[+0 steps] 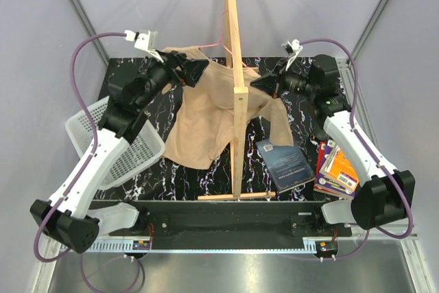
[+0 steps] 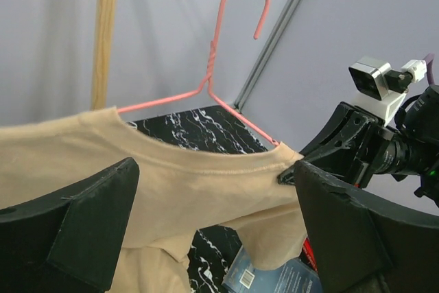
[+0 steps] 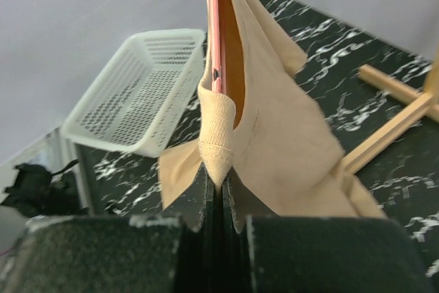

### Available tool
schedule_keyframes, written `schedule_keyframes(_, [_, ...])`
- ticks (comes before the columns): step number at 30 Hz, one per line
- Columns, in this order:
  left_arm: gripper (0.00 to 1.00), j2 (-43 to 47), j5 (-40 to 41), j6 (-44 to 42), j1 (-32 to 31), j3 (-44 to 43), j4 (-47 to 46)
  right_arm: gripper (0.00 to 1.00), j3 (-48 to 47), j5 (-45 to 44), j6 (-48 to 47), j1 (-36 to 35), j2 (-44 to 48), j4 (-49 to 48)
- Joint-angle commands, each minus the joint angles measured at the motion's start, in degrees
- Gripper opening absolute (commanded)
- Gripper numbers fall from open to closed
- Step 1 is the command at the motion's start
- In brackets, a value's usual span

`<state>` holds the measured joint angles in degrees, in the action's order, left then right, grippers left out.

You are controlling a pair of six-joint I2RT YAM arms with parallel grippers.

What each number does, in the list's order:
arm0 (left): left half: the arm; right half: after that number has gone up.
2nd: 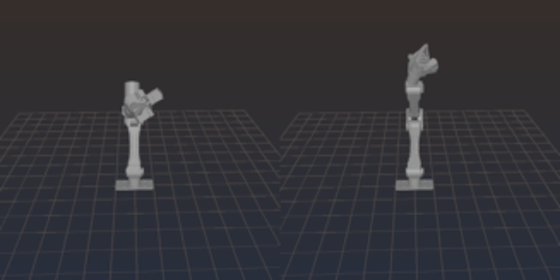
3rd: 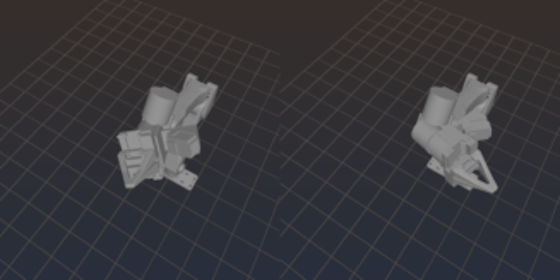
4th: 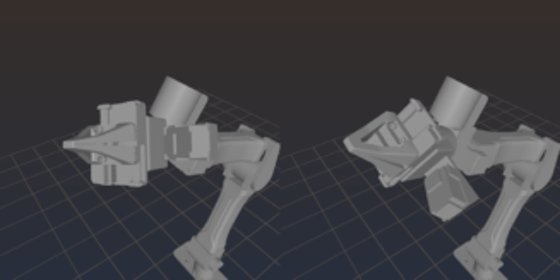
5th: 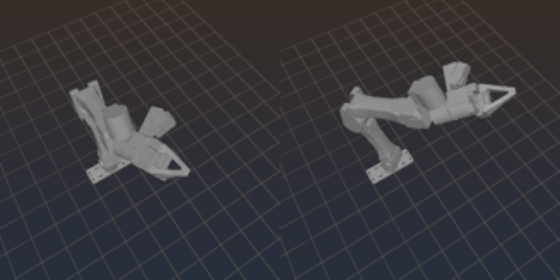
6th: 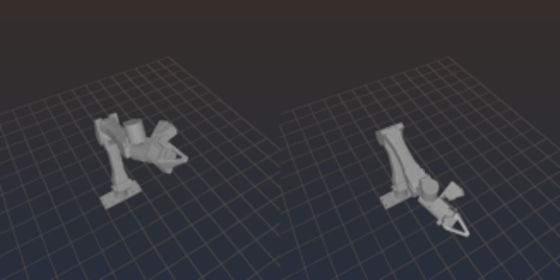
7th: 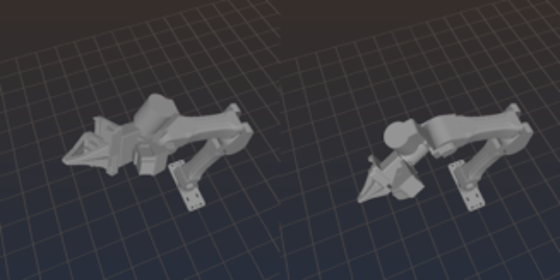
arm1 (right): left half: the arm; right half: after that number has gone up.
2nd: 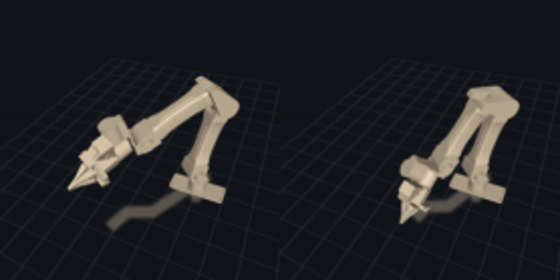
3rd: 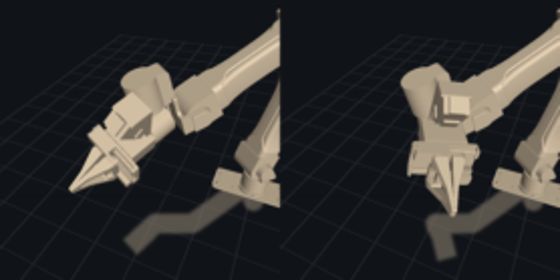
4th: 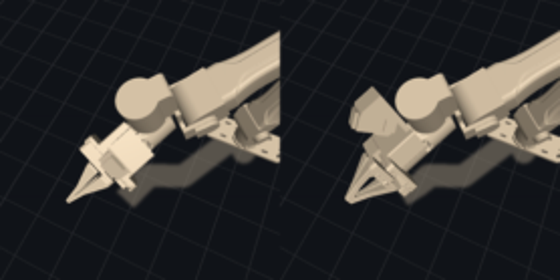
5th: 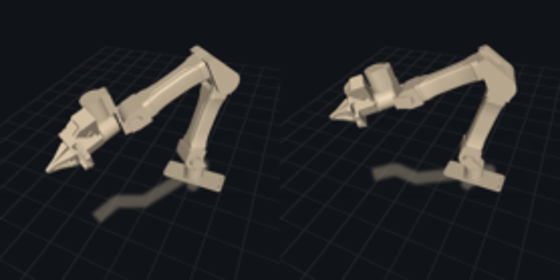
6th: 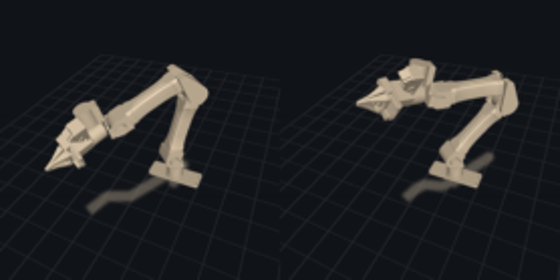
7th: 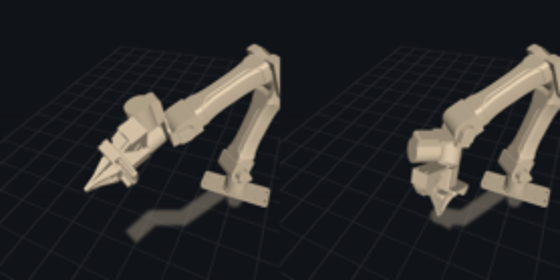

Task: Remove the t-shirt from the hanger

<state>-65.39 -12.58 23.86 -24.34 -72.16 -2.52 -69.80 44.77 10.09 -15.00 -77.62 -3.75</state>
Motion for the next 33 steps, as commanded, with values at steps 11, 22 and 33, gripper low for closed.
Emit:
schedule_keyframes(11, [0.99,-11.3,-10.4,6.2,2.4,-4.4,-7.4,0.00,4.4,11.8,5.8,-0.5,2.9,0.0])
schedule_keyframes(22, [0.72,-19.8,-16.4,11.1,2.3,-7.3,-12.5,0.00,4.4,12.4,5.2,-1.9,2.3,0.2])
schedule_keyframes(33, [0.00,-16.5,-4.4,3.6,2.4,-7.0,-5.0,0.99,9.7,-12.1,8.2,-4.0,8.2,2.4])
